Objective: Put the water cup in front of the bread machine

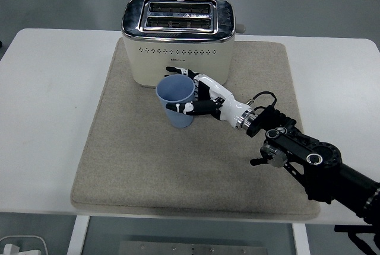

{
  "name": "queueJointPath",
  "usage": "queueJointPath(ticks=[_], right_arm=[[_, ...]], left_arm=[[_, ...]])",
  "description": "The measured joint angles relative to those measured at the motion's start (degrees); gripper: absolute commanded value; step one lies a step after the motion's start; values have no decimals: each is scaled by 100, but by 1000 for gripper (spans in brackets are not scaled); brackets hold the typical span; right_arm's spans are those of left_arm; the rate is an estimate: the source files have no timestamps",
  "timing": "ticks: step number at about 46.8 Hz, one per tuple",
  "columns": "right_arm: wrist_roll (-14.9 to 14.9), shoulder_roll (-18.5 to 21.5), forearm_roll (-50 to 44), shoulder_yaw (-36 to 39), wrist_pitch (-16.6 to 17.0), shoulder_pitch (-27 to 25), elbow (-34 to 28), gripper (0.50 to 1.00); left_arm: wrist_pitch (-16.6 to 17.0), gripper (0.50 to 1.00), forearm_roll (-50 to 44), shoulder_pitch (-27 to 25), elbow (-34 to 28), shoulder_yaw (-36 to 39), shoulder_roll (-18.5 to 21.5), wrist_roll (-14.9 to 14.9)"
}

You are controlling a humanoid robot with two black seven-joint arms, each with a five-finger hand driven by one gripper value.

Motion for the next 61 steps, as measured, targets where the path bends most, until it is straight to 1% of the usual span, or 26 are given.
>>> queueJointPath(ticks=[12,38,48,54,61], right_arm=[[13,0,4,7,108,-2,0,917],[17,0,4,-8,164,-11,0,930],[17,-1,5,45,399,-19,0,930],[23,-169,6,83,432,-18,1,932],[26,-203,9,80,452,-17,1,932]], left_arm=[[0,1000,0,0,0,0,0,0],[0,1000,0,-3,0,0,0,1],[0,1000,0,0,0,0,0,1],[0,1000,0,1,0,0,0,-1],[0,1000,0,0,0,0,0,-2]])
